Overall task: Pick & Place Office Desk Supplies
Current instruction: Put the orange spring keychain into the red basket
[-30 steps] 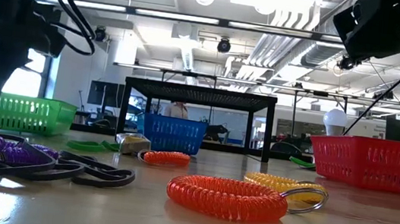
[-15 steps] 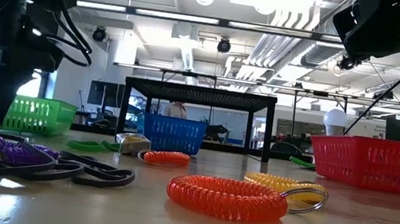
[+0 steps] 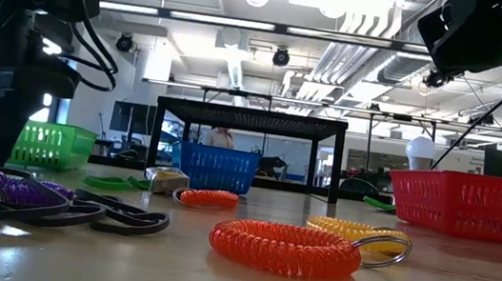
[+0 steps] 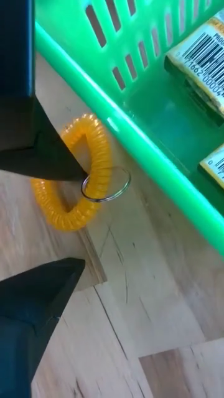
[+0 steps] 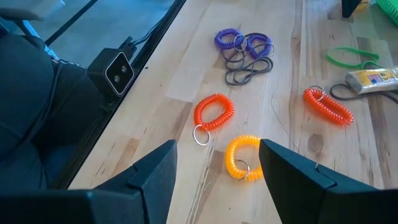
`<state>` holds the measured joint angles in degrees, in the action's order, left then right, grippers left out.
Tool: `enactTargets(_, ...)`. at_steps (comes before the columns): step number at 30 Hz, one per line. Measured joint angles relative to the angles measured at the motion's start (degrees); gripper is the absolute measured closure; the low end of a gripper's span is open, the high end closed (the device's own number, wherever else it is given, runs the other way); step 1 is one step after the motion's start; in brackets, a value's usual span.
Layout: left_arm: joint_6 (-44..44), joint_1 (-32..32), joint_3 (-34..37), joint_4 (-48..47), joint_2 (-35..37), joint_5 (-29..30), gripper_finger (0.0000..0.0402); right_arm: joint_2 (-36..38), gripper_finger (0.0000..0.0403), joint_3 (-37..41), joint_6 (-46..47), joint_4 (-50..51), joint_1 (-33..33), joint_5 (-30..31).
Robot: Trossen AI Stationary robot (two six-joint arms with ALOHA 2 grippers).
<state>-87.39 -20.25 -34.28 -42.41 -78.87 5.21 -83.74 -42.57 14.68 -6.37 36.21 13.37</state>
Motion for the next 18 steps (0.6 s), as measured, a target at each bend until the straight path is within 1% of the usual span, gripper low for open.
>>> enactTargets(3,-0.19,0.00,0.00,0.11,-0.65,-0.27,0.0251,0.00,0.0186,0.00,0.00,-0.06,0.00,0.00)
enactTargets(9,-1.43,-0.45,0.02,0.06,-0.97,-0.32,0.0368,0.00,0.0186,0.00,0.00,-0.11,0.00,0.00)
enactTargets(10,-1.43,-0.58,-0.12,0.06,-0.97,-0.23,0.0382,0.00,0.0186,0.00,0.00,-0.11,0.00,0.00)
enactTargets(11,-1.43,-0.75,-0.45,0.06,-0.99,-0.17,0.0388,0.00,0.0186,0.00,0.00,-0.11,0.00,0.00)
enactTargets(15,0.13,-1.52,-3.92,-1.22,-1.32,0.32,0.0390,0.00,0.0186,0.00,0.00,-0.11,0.00,-0.01)
enactTargets(18,2.78,-2.73,-8.87,2.40,-1.24,-0.40,0.0391,0.00,0.0186,0.00,0.00,-0.20,0.00,-0.02)
